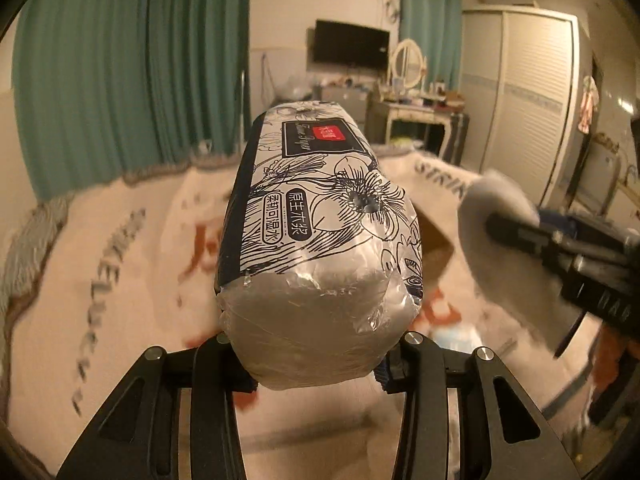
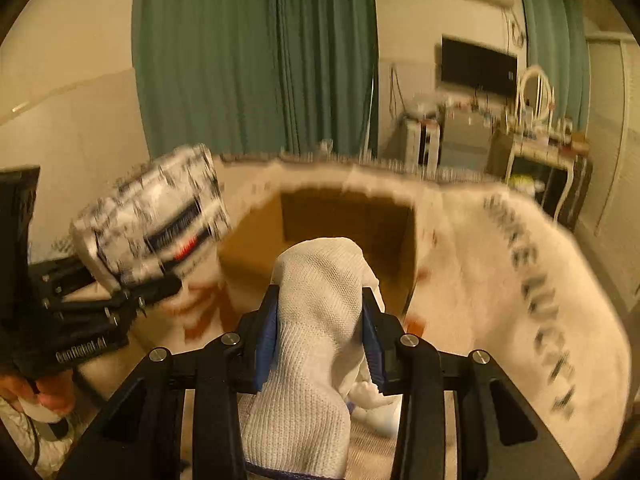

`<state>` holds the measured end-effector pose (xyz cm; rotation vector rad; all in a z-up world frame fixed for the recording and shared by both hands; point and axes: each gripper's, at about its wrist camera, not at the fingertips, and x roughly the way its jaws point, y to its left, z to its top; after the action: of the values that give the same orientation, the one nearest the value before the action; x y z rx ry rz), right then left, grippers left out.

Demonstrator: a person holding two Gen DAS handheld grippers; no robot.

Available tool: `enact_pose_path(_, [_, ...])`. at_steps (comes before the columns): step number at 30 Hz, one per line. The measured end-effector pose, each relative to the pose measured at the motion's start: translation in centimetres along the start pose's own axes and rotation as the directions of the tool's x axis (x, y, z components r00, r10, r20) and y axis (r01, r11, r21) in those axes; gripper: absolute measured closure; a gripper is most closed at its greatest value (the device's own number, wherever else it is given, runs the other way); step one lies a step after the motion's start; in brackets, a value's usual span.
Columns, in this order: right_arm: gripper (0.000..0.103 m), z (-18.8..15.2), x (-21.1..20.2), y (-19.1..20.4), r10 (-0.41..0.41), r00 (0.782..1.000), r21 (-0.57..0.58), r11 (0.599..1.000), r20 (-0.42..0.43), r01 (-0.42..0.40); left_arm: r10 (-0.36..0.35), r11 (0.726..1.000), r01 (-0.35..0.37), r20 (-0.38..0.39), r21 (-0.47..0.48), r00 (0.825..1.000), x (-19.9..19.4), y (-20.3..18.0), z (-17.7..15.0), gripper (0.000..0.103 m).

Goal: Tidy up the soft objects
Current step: 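Carry the tissue pack and sock into the cardboard box and open both grippers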

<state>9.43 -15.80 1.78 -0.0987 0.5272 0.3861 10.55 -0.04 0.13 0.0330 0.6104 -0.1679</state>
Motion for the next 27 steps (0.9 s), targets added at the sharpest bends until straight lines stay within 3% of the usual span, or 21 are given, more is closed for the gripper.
enact_pose_path(5, [0.066,6.3,2.3,-0.8,-0.005,0.998,-0.04,0.999,0.065,0.007,-0.014,1.0,0.014,0.02,0.001,1.0,3.4,0.8,4.6,0.063])
enact_pose_path(9, [0.065,9.0,7.1,-1.9,0.007,0.999,-0.034,0.999,0.042,-0.005,-0.008,1.0,0.008,-0.012,-0.003,1.0,7.8,1.6,6.5,0.063])
enact_pose_path(12, [0.066,9.5,11.0,-3.0,0.021,1.0,0.0,1.0,0.005,-0.021,0.028,0.999,-0.026,-0.052,0.022,0.998,10.5,1.6,6.3,0.063])
enact_pose_path(18, [0.066,8.0,17.4,-4.8,0.037,0.997,0.035,0.999,-0.073,-0.035,0.007,1.0,-0.004,-0.112,0.031,0.994,13.8,1.8,4.6,0.058])
enact_pose_path(20, [0.065,7.4,18.2,-5.3,0.04,0.996,0.044,0.998,-0.079,-0.037,0.013,1.0,-0.01,-0.117,0.028,0.993,14.5,1.8,4.3,0.051])
enact_pose_path(22, [0.056,7.0,18.5,-5.7,0.046,0.995,0.059,0.997,-0.084,-0.041,0.004,1.0,-0.002,-0.076,0.029,0.997,14.0,1.5,4.1,0.013])
enact_pose_path(25, [0.044,7.0,17.8,-6.3,0.05,0.996,0.086,0.995,-0.071,-0.044,0.051,0.997,-0.049,-0.038,0.056,0.998,13.0,1.0,4.1,0.01])
enact_pose_path(27, [0.044,7.2,17.1,-6.5,0.038,0.997,0.091,0.995,-0.063,-0.032,0.062,0.997,-0.059,-0.046,0.054,0.997,12.2,1.0,4.3,0.01])
